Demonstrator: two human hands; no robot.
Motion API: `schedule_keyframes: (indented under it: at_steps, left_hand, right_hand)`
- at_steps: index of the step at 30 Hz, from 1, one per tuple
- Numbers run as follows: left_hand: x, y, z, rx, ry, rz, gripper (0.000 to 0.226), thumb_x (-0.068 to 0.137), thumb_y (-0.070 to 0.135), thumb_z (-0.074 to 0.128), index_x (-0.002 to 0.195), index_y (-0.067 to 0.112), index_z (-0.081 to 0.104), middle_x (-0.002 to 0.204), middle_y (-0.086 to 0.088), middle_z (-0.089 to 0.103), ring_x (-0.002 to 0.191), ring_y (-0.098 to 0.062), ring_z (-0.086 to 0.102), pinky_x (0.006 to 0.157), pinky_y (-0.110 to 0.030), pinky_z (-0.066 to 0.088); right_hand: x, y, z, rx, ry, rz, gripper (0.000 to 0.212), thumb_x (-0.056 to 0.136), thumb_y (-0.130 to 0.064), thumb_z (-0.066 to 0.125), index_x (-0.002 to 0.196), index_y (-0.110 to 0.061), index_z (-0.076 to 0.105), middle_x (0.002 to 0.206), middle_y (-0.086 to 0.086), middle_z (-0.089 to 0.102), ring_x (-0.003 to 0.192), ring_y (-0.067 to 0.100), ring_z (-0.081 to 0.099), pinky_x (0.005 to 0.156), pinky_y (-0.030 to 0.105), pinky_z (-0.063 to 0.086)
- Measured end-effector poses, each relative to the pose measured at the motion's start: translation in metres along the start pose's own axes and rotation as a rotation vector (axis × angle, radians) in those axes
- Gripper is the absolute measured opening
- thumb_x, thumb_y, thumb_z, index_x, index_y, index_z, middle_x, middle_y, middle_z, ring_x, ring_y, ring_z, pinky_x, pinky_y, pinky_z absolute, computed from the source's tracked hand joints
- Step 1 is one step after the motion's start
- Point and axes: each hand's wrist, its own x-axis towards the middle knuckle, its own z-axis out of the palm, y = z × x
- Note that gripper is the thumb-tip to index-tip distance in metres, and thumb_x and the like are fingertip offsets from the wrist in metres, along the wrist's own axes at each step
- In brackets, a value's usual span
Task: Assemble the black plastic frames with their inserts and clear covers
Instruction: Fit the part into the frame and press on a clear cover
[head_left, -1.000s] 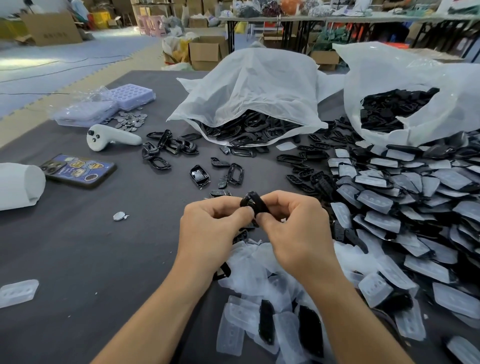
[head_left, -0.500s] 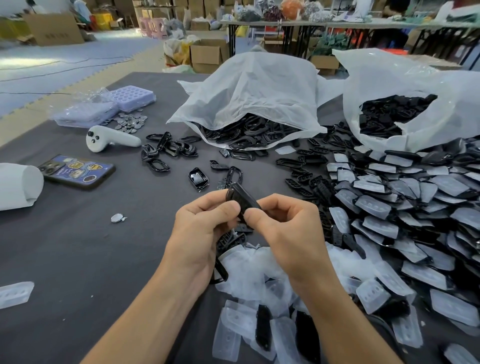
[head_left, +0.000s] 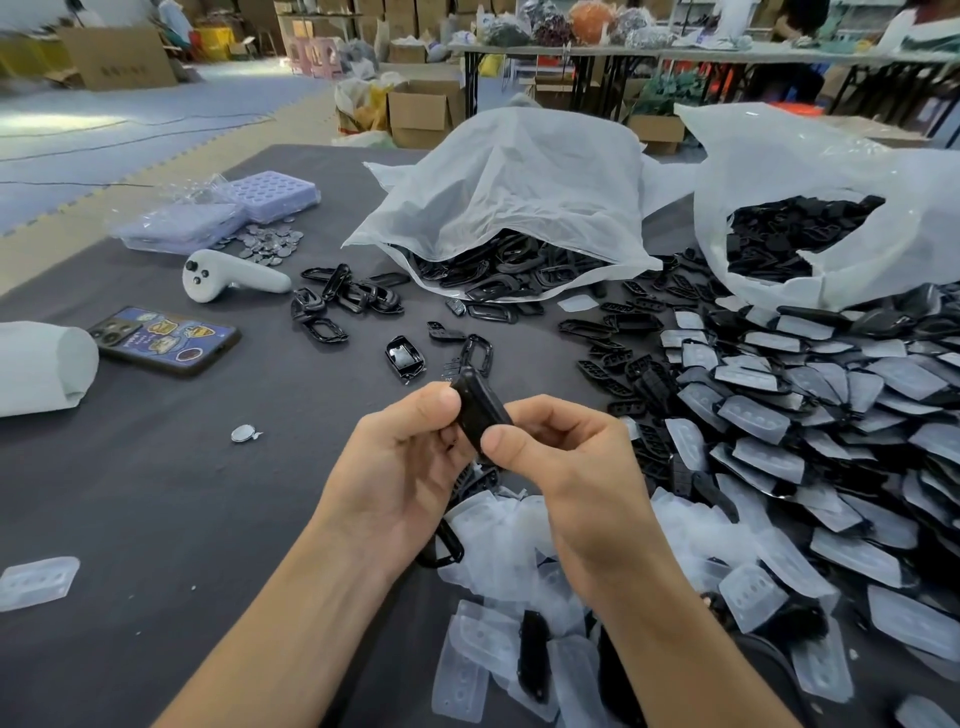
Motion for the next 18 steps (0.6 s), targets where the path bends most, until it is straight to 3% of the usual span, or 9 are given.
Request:
schedule_keyframes:
  at_steps: [3, 5, 7, 9, 11, 14, 16, 18]
  left_hand:
    - [-0.003, -0.003, 0.003, 0.186, 0.027, 0.063, 0.009, 0.078, 0.018, 0.072, 0.078, 0.009, 0.074, 0.104, -0.025, 0.060, 0.098, -0.035, 0.058, 0.092, -0.038, 0.055]
    - [-0.003, -0.007, 0.006, 0.338, 0.093, 0.136, 0.008, 0.081, 0.019, 0.079, 0.076, 0.013, 0.078, 0.082, -0.016, 0.065, 0.078, -0.023, 0.058, 0.079, -0.030, 0.054]
    - [-0.004, -0.010, 0.009, 0.424, 0.164, 0.201, 0.007, 0.085, 0.011, 0.079, 0.083, 0.016, 0.084, 0.074, -0.005, 0.073, 0.065, -0.013, 0.063, 0.063, -0.020, 0.054]
    - [-0.005, -0.013, 0.010, 0.467, 0.197, 0.222, 0.021, 0.091, 0.001, 0.073, 0.088, 0.019, 0.085, 0.083, -0.009, 0.080, 0.070, -0.012, 0.073, 0.062, -0.019, 0.057]
    - [-0.005, -0.015, 0.011, 0.482, 0.205, 0.207, 0.020, 0.093, 0.001, 0.072, 0.091, 0.016, 0.085, 0.090, -0.012, 0.081, 0.078, -0.017, 0.078, 0.066, -0.021, 0.061]
    - [-0.007, -0.017, 0.013, 0.472, 0.182, 0.159, 0.014, 0.092, 0.008, 0.075, 0.104, 0.013, 0.081, 0.096, -0.010, 0.082, 0.086, -0.020, 0.079, 0.073, -0.027, 0.064]
    - [-0.007, -0.019, 0.012, 0.487, 0.199, 0.164, 0.016, 0.092, 0.010, 0.076, 0.107, 0.012, 0.079, 0.096, -0.007, 0.082, 0.086, -0.019, 0.079, 0.073, -0.025, 0.062]
    - [-0.005, -0.019, 0.011, 0.495, 0.229, 0.188, 0.015, 0.091, 0.006, 0.075, 0.104, 0.013, 0.080, 0.094, -0.008, 0.082, 0.084, -0.019, 0.078, 0.072, -0.023, 0.062]
  right_hand:
    - [0.003, -0.002, -0.004, 0.022, 0.021, 0.043, 0.022, 0.084, 0.007, 0.074, 0.074, -0.012, 0.079, 0.080, 0.013, 0.074, 0.078, 0.023, 0.068, 0.080, 0.031, 0.057]
    - [0.005, -0.004, -0.007, 0.010, 0.050, 0.040, 0.028, 0.084, 0.006, 0.073, 0.070, -0.017, 0.079, 0.077, 0.008, 0.076, 0.076, 0.018, 0.070, 0.078, 0.028, 0.059]
    - [0.006, -0.003, -0.009, -0.083, 0.127, 0.005, 0.034, 0.084, 0.005, 0.076, 0.066, -0.024, 0.078, 0.071, 0.000, 0.075, 0.069, 0.011, 0.068, 0.070, 0.021, 0.057]
    - [0.007, 0.001, -0.012, -0.243, 0.214, -0.041, 0.032, 0.083, 0.001, 0.079, 0.066, -0.027, 0.078, 0.066, -0.005, 0.073, 0.061, 0.004, 0.063, 0.062, 0.016, 0.052]
    - [0.006, 0.006, -0.014, -0.457, 0.289, -0.111, 0.023, 0.083, -0.008, 0.082, 0.072, -0.027, 0.077, 0.066, -0.010, 0.071, 0.056, -0.001, 0.057, 0.056, 0.011, 0.044]
    - [0.001, 0.014, -0.011, -0.828, 0.340, -0.319, 0.019, 0.078, -0.011, 0.086, 0.085, -0.026, 0.076, 0.088, -0.013, 0.068, 0.079, 0.000, 0.062, 0.073, 0.008, 0.045]
    - [-0.002, 0.018, -0.007, -0.931, 0.313, -0.442, 0.025, 0.073, -0.006, 0.087, 0.089, -0.022, 0.076, 0.094, -0.011, 0.064, 0.088, 0.005, 0.062, 0.081, 0.011, 0.047]
    - [-0.002, 0.019, -0.005, -0.973, 0.262, -0.451, 0.029, 0.073, -0.005, 0.088, 0.095, -0.022, 0.078, 0.099, -0.010, 0.067, 0.098, 0.009, 0.061, 0.089, 0.020, 0.050]
